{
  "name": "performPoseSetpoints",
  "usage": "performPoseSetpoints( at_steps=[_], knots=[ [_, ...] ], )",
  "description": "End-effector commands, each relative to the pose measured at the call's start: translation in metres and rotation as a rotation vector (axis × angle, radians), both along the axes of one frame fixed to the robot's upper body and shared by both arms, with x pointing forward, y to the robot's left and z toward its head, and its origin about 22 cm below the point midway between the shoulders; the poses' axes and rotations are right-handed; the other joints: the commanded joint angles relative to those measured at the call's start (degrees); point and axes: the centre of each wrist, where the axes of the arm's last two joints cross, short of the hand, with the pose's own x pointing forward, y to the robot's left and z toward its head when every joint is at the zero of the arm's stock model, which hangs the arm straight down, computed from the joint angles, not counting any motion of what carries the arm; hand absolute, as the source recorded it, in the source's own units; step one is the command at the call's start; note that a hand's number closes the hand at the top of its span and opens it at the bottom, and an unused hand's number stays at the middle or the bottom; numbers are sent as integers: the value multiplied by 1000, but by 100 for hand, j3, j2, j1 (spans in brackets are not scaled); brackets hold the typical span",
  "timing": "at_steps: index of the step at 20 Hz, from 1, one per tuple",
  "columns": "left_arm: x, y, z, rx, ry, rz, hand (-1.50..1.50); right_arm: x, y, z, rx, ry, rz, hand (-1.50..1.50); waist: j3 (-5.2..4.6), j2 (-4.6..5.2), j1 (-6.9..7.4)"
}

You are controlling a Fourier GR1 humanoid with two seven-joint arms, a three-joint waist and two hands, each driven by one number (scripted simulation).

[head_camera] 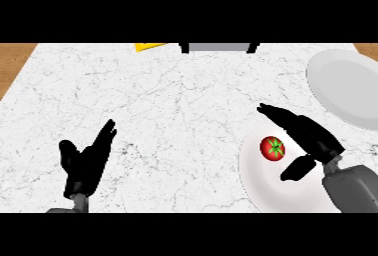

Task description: Pick the tomato from the plate and place it in the plate

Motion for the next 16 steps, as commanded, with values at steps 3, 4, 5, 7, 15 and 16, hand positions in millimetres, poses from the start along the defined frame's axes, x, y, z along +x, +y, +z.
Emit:
performPoseSetpoints(
  at_steps=[3, 4, 5, 7, 15, 16],
  knots=[
    [-6, -8, -7, -9, 64, -13, 0, 14, 14, -19, -33, 39, 34, -150, -29, 26, 5],
    [-9, 6, -26, -5, 44, 8, 0, -3, -3, -23, -48, 44, 39, -150, -30, 24, -23],
    [0, -3, -22, -5, 49, -8, 0, 5, 13, -39, -130, 28, 91, 150, -29, 40, 11],
    [2, 7, 3, -2, 32, -15, 0, 25, 18, -23, -134, -18, 122, 150, -27, 30, 41],
    [-5, -2, -22, -10, 48, -15, 0, 18, 0, -30, -106, -94, 108, 150, -29, 26, -10],
    [-4, -11, -6, -25, 48, 2, 0, 12, 4, -38, -133, -93, 107, 150, -28, 22, -7]
  ],
)
